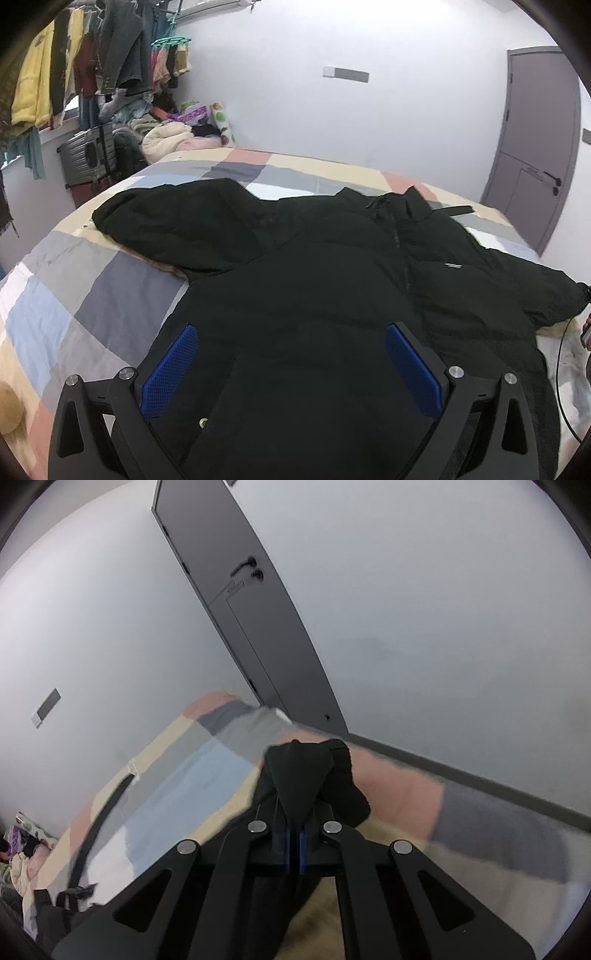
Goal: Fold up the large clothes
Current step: 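Lift the sleeve with the right gripper and carry it across the jacket body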
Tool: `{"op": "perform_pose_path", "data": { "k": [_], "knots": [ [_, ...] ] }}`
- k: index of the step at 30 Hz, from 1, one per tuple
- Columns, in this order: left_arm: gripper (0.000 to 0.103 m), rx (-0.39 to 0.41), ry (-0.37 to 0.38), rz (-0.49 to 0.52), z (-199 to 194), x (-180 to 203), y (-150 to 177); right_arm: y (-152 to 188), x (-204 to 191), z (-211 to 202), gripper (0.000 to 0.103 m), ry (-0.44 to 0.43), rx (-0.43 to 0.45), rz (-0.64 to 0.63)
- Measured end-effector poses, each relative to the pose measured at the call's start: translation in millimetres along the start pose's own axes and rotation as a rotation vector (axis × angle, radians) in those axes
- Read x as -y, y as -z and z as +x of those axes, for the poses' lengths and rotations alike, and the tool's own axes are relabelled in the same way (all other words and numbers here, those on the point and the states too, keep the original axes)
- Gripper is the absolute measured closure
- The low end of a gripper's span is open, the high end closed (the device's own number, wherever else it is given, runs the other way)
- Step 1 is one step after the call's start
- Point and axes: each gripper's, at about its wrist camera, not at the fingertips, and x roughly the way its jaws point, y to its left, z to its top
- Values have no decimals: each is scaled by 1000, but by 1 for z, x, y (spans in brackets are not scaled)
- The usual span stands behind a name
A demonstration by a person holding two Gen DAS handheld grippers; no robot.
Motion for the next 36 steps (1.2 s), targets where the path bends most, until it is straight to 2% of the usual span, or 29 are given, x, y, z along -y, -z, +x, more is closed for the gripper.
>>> {"op": "perform_pose_path", "data": {
  "k": [5,11,19,21,24,28,31,36],
  "knots": [
    [1,40,14,22,-18,-2,-1,-30,-19,-50,101,-28,30,-54],
    [1,51,15,47,-34,-10,4,-60,-65,-116,101,-101,65,-84],
    [1,64,41,77,-53,-28,13,-82,-169,-219,101,-237,124,-222],
    [1,87,48,103,-57,-32,17,-83,-199,-247,101,-275,143,-245],
    [1,133,16,146,-68,-49,23,-80,-235,-281,101,-333,164,-256],
    [1,120,46,50,-78,-83,20,-66,-291,-318,101,-421,179,-297],
    [1,127,53,15,-86,-96,17,-45,-330,-342,101,-498,175,-327],
    [1,145,50,32,-92,-99,18,7,-395,-375,101,-615,162,-401]
  ]
}}
